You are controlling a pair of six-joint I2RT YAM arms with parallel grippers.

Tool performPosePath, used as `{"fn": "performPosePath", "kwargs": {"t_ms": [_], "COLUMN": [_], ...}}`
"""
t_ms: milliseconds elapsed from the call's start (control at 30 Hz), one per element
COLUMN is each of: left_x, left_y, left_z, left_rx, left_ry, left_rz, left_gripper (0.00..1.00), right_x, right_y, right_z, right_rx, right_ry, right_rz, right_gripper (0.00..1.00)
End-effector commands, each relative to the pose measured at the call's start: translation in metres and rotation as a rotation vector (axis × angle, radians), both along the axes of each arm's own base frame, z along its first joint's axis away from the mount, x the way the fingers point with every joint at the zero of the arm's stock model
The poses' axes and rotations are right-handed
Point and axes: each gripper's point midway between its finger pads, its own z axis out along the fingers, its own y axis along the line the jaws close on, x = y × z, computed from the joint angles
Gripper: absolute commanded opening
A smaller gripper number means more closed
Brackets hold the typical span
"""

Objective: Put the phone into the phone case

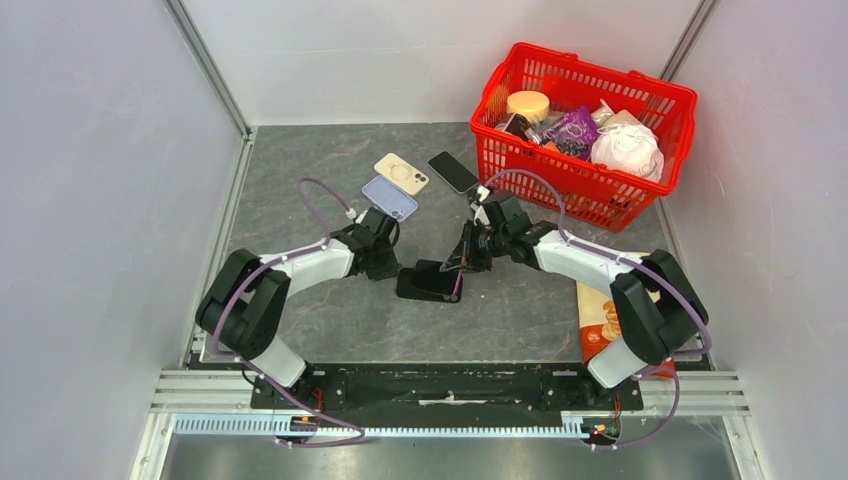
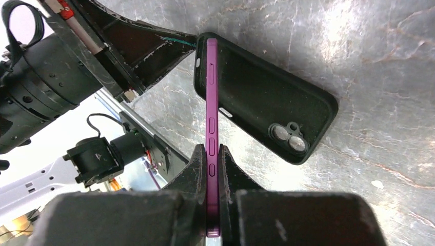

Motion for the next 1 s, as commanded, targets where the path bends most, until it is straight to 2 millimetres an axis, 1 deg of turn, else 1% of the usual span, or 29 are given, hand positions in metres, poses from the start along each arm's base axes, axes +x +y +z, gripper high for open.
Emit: {"fn": "performPosePath", "kwargs": {"t_ms": [0,133,267,367,500,733,967], "left_x": [-0.014,-0.019,-0.022,-0.022,-0.022,-0.022,-0.024], "left_y": [0.004,0.007,0.008,0.007,0.004,-0.002,-0.002], "left_z": [-0.002,-0.004,-0.008,-0.007,-0.005,-0.004,0.001], "left_rx": [-0.007,-0.001,0.007,0.005,-0.008,-0.032,-0.038], "left_ry": [0.026,0.032,0.042,0.039,0.034,0.036,0.022], "left_rz": [0.012,0.0,-0.017,-0.03,-0.043,-0.061,-0.079], "left_gripper": [0.12,0.12,0.13,0.13,0.13,0.13,0.22], "right_x": [-0.001,-0.004,-0.007,-0.008,-0.004,0.004,0.018], "right_y": [0.017,0.027,0.031,0.027,0.02,0.012,0.006], "right_z": [0.013,0.004,-0.006,-0.013,-0.025,-0.057,-0.069], "right_rx": [0.128,0.194,0.221,0.222,0.194,0.101,0.023], "right_ry": [0.016,0.078,0.138,0.17,0.198,0.216,0.192], "right_rz": [0.048,0.075,0.09,0.094,0.078,0.063,0.065], "right_gripper": [0.0,0.0,0.0,0.0,0.0,0.0,0.0]}}
